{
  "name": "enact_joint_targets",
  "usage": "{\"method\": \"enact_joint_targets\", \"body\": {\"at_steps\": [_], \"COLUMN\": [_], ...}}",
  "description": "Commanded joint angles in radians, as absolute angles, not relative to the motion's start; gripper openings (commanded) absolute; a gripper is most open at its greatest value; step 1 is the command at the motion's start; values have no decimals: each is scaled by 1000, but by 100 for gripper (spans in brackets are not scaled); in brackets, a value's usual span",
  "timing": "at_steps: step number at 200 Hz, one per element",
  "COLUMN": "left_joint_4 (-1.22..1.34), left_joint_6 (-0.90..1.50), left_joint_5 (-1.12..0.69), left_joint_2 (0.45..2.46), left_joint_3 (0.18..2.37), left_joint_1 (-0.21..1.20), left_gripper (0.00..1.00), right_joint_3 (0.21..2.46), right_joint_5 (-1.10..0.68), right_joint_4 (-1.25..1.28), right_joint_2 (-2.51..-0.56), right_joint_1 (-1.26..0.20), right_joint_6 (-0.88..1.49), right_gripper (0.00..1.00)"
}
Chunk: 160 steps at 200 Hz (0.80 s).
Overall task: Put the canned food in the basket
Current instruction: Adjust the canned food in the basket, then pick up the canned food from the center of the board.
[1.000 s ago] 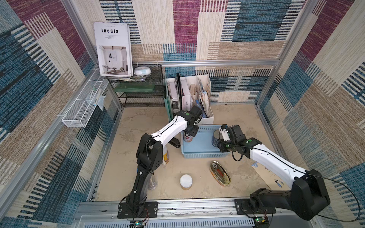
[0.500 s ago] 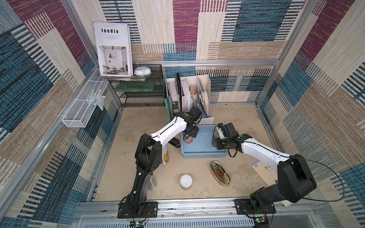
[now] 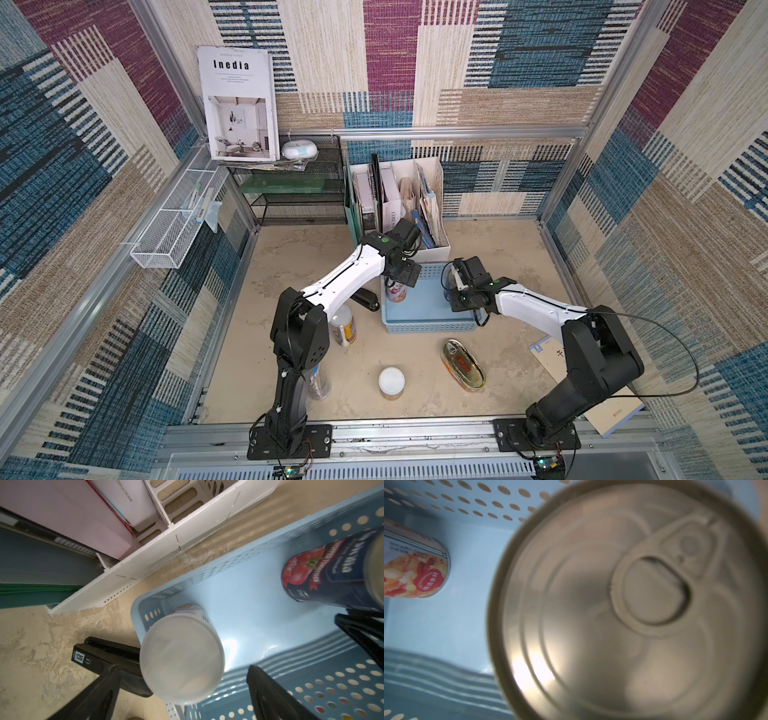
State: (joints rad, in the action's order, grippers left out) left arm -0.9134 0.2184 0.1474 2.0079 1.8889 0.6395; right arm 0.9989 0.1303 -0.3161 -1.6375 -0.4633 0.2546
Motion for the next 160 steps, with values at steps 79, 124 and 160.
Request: {"method": "enact_joint_targets", "body": {"at_steps": [79,124,160], "left_joint_4": [-963,-1105,-1199], "left_joint_6": [231,175,187], "left_joint_5": [51,49,60], "left_joint_2": [1762,1573,1464], "left_joint_3": [1790,1698,1595], "left_joint_1": [640,636,615], "left_gripper": [99,99,99], "right_joint_3": [1039,978,946], "right_joint_5": [135,5,-63], "right_joint_4": [-275,-287,-347], "right_joint_2": [-1647,-1478,-1392], "right_joint_1": [-463,-466,-482], "right_joint_6": [227,201,203], "right_gripper": [35,67,79]}}
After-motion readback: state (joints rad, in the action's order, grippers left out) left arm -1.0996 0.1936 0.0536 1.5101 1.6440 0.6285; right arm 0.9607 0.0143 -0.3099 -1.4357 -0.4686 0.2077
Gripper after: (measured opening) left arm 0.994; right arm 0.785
